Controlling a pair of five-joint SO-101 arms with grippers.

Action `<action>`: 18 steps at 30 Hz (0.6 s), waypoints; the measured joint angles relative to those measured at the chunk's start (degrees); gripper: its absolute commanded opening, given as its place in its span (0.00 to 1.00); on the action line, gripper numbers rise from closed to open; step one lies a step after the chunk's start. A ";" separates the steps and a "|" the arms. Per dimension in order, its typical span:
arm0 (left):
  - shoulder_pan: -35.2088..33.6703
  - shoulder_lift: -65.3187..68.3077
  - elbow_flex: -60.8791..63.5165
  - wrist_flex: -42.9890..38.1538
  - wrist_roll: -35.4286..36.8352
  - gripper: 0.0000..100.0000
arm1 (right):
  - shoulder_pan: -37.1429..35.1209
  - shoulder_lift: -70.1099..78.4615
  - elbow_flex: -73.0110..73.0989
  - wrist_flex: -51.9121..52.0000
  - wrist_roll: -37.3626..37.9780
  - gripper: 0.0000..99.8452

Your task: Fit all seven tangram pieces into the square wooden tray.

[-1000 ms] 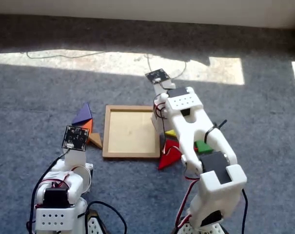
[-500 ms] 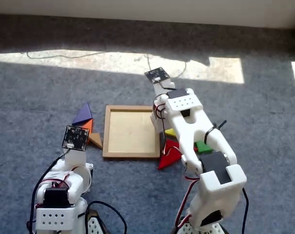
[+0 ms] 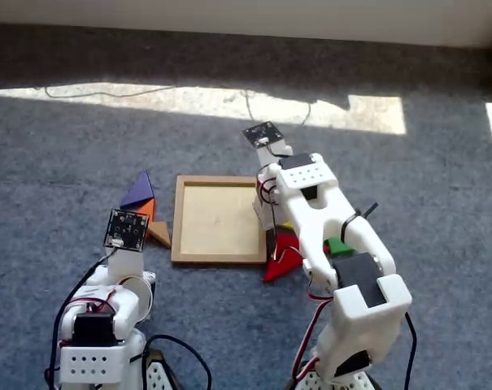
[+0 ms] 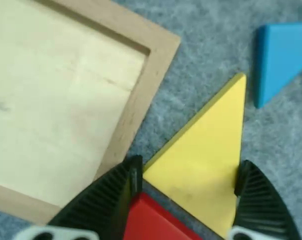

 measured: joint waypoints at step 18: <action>0.00 0.00 0.00 0.00 0.00 0.01 | 2.29 1.58 -0.09 -0.44 3.52 0.19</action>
